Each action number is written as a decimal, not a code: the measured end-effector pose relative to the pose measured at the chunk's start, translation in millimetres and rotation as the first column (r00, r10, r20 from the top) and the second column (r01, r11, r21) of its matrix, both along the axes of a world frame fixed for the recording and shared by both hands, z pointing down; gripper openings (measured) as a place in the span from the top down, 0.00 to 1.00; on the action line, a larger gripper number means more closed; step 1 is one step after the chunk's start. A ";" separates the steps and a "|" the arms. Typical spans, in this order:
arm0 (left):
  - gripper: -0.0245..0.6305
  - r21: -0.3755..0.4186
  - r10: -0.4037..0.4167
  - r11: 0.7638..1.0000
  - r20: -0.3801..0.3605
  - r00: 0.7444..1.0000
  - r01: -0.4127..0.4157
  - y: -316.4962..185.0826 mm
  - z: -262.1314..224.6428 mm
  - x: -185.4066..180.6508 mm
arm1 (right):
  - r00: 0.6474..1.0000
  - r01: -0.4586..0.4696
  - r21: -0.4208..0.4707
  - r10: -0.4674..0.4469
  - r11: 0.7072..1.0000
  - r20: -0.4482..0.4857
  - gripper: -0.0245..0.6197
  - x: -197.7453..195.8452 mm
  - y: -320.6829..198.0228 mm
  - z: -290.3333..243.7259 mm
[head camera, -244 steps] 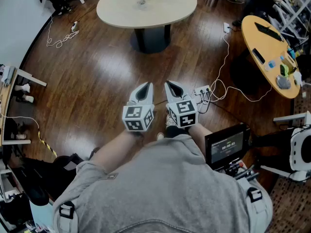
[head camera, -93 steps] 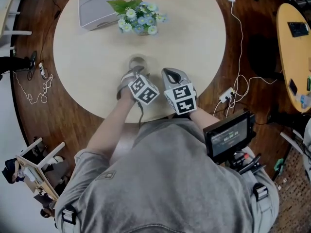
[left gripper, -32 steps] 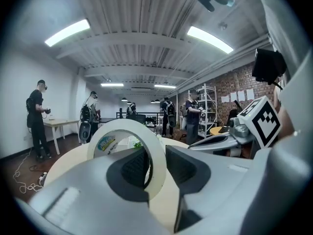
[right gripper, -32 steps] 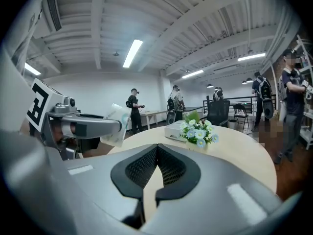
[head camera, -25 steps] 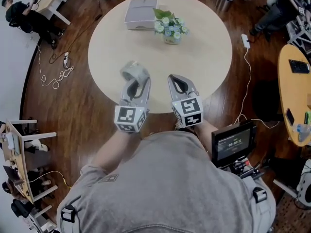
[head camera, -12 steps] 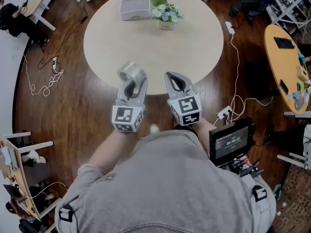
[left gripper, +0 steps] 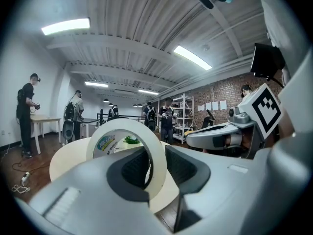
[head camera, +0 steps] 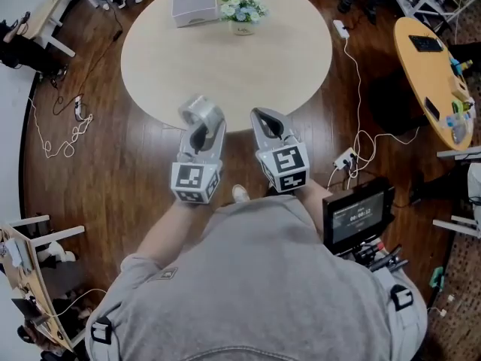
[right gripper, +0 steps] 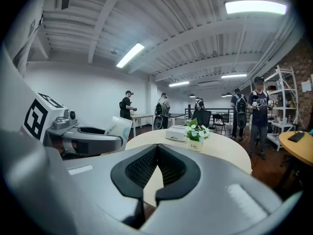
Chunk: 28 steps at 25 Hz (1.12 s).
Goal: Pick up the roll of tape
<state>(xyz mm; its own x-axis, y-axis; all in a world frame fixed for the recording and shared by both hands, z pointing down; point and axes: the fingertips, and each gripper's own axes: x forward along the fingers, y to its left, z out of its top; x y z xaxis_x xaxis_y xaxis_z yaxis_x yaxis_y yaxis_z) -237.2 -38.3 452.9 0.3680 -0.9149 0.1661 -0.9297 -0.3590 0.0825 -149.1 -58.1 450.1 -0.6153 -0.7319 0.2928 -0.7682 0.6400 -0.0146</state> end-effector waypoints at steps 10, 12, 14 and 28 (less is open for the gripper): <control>0.81 0.001 -0.003 1.000 0.024 1.000 0.003 6.5 -6.8 22.2 | 1.000 0.008 -0.011 -0.007 1.000 0.027 0.94 20.3 5.4 -1.3; 0.81 -0.001 -0.002 1.000 0.028 1.000 0.002 6.4 -7.0 27.2 | 0.999 0.006 -0.015 -0.006 1.000 0.031 0.95 24.9 4.6 -0.5; 0.81 -0.001 0.002 1.000 0.033 0.999 -0.002 5.7 -7.0 31.2 | 0.999 0.000 -0.017 0.000 1.000 0.037 0.95 28.5 1.9 -0.4; 0.81 -0.015 0.023 1.000 0.036 0.999 -0.023 -2.6 -2.8 52.4 | 0.999 -0.031 -0.027 0.032 0.999 0.031 0.95 50.6 -11.8 0.0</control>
<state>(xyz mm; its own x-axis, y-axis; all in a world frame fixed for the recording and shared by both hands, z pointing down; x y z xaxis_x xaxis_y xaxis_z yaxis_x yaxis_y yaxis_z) -184.7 -40.9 450.2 0.3824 -0.9037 0.1926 -0.9237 -0.3792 0.0547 -98.5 -69.9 450.1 -0.6016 -0.7430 0.2933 -0.7867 0.6147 -0.0564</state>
